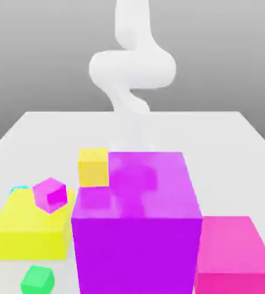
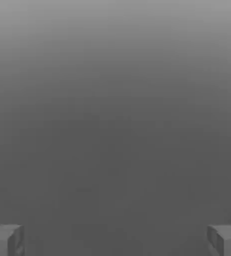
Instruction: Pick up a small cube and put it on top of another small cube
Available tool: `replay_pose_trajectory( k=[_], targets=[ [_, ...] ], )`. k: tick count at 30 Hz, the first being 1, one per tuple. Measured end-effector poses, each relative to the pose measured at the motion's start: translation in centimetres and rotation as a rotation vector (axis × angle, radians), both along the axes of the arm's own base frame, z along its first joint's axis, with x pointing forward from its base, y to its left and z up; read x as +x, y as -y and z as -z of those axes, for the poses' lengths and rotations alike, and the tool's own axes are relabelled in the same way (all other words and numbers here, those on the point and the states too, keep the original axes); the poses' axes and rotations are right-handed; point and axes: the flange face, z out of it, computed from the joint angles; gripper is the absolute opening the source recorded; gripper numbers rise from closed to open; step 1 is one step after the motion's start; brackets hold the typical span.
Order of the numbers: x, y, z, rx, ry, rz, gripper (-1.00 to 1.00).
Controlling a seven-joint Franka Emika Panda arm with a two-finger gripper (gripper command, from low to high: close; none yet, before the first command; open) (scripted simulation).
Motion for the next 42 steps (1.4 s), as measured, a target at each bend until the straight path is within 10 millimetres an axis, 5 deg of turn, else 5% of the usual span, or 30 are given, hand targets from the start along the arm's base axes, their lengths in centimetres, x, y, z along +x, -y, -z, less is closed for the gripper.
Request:
replay_pose_trajectory(
  k=[6,12,19,26,36,37,42],
  targets=[
    [3.6,9.2,11.4,-0.062,-0.169,-0.024,0.00],
    [2.3,17.5,23.0,-0.092,-0.334,-0.054,0.00],
    [-4.4,24.8,35.8,-0.091,-0.522,-0.099,0.00],
    [-15.6,28.5,46.4,-0.049,-0.706,-0.148,0.00],
    [-17.0,28.5,53.8,-0.048,-0.734,-0.169,0.00],
    [-17.0,28.5,54.2,-0.046,-0.733,-0.169,-1.00],
    [-17.0,28.4,54.3,-0.044,-0.732,-0.170,-1.00]
  ],
)
